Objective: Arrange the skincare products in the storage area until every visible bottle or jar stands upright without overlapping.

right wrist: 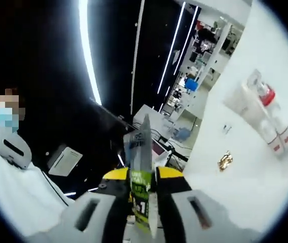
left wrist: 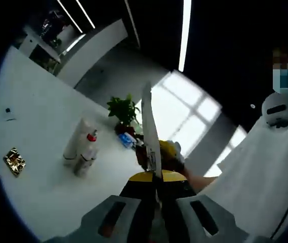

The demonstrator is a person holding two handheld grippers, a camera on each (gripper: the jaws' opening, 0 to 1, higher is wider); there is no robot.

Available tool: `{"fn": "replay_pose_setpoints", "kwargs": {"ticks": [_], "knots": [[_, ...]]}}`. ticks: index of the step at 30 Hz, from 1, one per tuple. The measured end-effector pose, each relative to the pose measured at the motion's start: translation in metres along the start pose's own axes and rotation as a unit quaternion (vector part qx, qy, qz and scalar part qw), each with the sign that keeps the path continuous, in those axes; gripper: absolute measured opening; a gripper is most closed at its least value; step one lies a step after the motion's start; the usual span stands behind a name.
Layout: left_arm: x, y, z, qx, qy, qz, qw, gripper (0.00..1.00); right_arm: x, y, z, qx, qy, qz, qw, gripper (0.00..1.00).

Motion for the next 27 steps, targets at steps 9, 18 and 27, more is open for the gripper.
{"fn": "replay_pose_setpoints", "kwargs": {"ticks": [9,18,27], "knots": [[-0.001,-0.015,0.0,0.006,-0.004,0.034,0.9994,0.0,-0.001,0.011,0.0,-0.008,-0.006,0.006,0.9999,0.17],[0.001,-0.014,-0.008,0.017,-0.019,0.036,0.999,0.0,0.002,0.006,-0.007,-0.014,-0.013,0.024,0.9995,0.01],[-0.005,-0.003,-0.015,0.035,-0.032,0.06,0.9971,0.07,0.008,0.0,-0.008,-0.055,-0.02,0.048,0.9972,0.01]]}}
Point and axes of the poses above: the point that each gripper's makers call its tool centre point, and the gripper's own axes: x roughly backward along the fingers, z roughly to its right, y roughly out of its underside, the point moved 1 cm from there along x, roughly backward along the fingers, and after that the axes turned 9 degrees about -x, right-handed, at the moved point
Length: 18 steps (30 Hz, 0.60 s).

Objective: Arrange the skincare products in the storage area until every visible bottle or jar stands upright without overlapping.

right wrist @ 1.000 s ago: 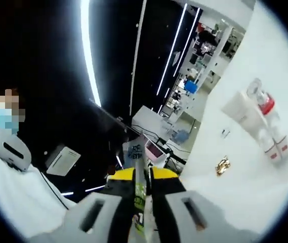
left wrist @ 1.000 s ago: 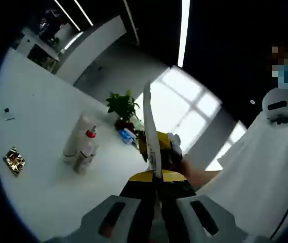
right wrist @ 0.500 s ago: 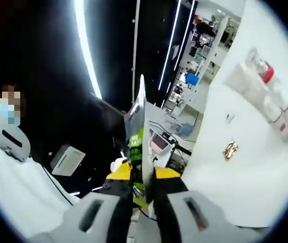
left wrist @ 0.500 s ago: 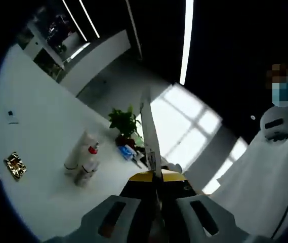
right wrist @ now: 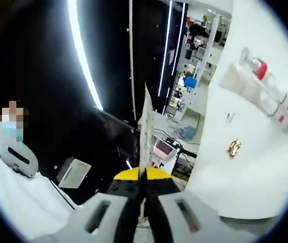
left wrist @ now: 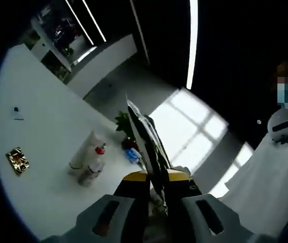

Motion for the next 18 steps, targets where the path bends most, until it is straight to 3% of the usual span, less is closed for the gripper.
{"fn": "replay_pose_setpoints", "kwargs": {"ticks": [11,18], "knots": [[0.01,0.026,-0.006,0.039,-0.019,-0.016,0.9989,0.11,-0.002,0.001,0.015,-0.027,0.02,0.02,0.9992,0.01],[0.009,0.019,-0.004,0.054,-0.017,0.0,0.9984,0.0,-0.001,-0.004,0.024,-0.023,0.04,0.033,0.9984,0.01]]}}
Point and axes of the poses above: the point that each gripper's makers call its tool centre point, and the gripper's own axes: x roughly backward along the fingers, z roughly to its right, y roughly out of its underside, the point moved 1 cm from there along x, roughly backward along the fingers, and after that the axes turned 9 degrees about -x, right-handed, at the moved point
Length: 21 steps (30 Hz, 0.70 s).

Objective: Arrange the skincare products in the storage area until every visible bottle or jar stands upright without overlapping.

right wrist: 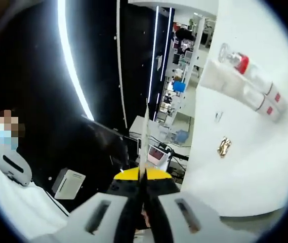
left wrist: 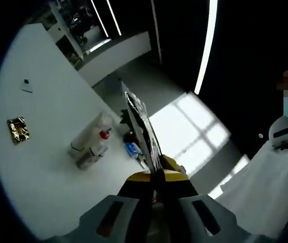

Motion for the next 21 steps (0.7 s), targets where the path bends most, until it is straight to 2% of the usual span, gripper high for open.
{"fn": "replay_pose_setpoints", "kwargs": {"ticks": [8,10,12,16,21], "knots": [[-0.006,-0.006,-0.004,0.011,0.005,0.011,0.9999,0.0,-0.004,-0.009,0.005,0.077,0.01,-0.006,0.997,0.03],[-0.008,-0.007,-0.006,0.016,0.003,0.011,0.9998,0.0,-0.003,-0.015,0.015,0.144,0.038,-0.005,0.9889,0.07],[-0.009,-0.006,-0.01,0.019,-0.004,0.006,0.9998,0.0,-0.003,-0.014,0.021,0.209,0.06,-0.02,0.9758,0.11],[-0.008,-0.003,-0.019,0.035,-0.013,-0.004,0.9993,0.0,-0.005,-0.014,0.028,0.233,0.076,-0.043,0.9686,0.14],[-0.007,-0.002,-0.028,0.044,-0.022,-0.01,0.9987,0.0,-0.009,-0.016,0.038,0.261,0.093,-0.058,0.959,0.18]]}}
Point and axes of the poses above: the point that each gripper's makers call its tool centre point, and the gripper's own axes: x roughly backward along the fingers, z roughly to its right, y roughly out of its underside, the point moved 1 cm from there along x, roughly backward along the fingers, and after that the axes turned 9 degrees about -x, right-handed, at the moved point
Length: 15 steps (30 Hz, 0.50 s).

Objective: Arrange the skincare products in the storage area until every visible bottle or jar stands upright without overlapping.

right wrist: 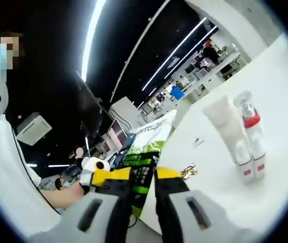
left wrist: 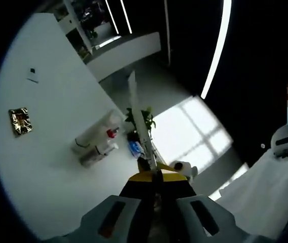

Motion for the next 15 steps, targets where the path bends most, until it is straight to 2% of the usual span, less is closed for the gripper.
{"fn": "replay_pose_setpoints", "kwargs": {"ticks": [3,8,15], "knots": [[0.0,0.0,-0.006,0.005,-0.005,-0.004,1.0,0.0,-0.002,0.003,0.007,0.021,0.013,-0.009,0.9997,0.22],[0.001,0.007,-0.023,0.01,-0.03,-0.025,0.9992,0.0,-0.003,0.006,0.014,0.027,0.024,-0.016,0.9992,0.36],[0.004,0.014,-0.04,0.023,-0.052,-0.037,0.9977,0.0,-0.003,0.008,0.027,0.026,0.041,-0.028,0.9984,0.47]]}}
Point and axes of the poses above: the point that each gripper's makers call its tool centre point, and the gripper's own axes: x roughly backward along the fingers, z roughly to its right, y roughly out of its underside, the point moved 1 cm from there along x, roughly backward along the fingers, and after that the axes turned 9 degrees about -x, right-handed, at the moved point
